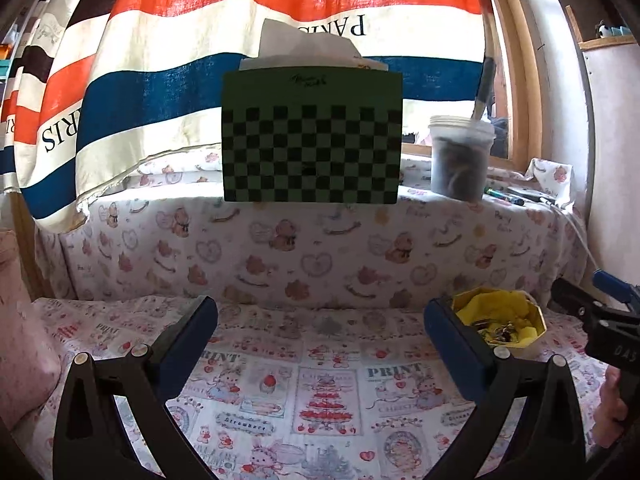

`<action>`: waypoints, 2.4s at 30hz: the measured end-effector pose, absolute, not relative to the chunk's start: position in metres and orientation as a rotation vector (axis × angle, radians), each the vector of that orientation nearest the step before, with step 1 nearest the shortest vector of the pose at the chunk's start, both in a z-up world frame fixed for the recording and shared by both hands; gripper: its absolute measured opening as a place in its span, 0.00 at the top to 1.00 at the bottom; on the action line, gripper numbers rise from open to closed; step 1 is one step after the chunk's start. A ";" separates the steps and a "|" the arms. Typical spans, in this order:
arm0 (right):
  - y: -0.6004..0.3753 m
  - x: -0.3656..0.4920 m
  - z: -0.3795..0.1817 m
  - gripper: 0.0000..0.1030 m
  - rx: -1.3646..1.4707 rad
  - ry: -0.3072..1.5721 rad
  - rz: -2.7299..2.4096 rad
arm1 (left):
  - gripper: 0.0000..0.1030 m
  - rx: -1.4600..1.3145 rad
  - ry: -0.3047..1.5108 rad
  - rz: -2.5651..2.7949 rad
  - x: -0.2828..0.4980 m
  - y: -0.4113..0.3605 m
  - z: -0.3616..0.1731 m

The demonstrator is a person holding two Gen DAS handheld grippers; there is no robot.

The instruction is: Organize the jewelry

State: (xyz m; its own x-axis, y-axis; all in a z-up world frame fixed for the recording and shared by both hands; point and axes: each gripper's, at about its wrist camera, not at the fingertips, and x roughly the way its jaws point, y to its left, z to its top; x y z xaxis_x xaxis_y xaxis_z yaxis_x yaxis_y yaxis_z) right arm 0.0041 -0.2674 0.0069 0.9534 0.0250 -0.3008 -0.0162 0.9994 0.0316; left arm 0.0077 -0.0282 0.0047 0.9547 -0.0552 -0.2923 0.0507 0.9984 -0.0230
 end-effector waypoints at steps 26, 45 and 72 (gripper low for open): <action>-0.258 0.001 0.007 0.00 -0.015 0.289 0.032 | 0.00 0.010 0.289 -0.021 0.007 -0.033 0.006; -0.257 0.003 0.007 0.00 -0.016 0.296 0.034 | 0.00 0.031 0.303 -0.025 0.010 -0.036 0.006; -0.259 0.006 0.005 0.00 -0.003 0.320 0.032 | 0.00 0.033 0.304 -0.018 0.011 -0.035 0.006</action>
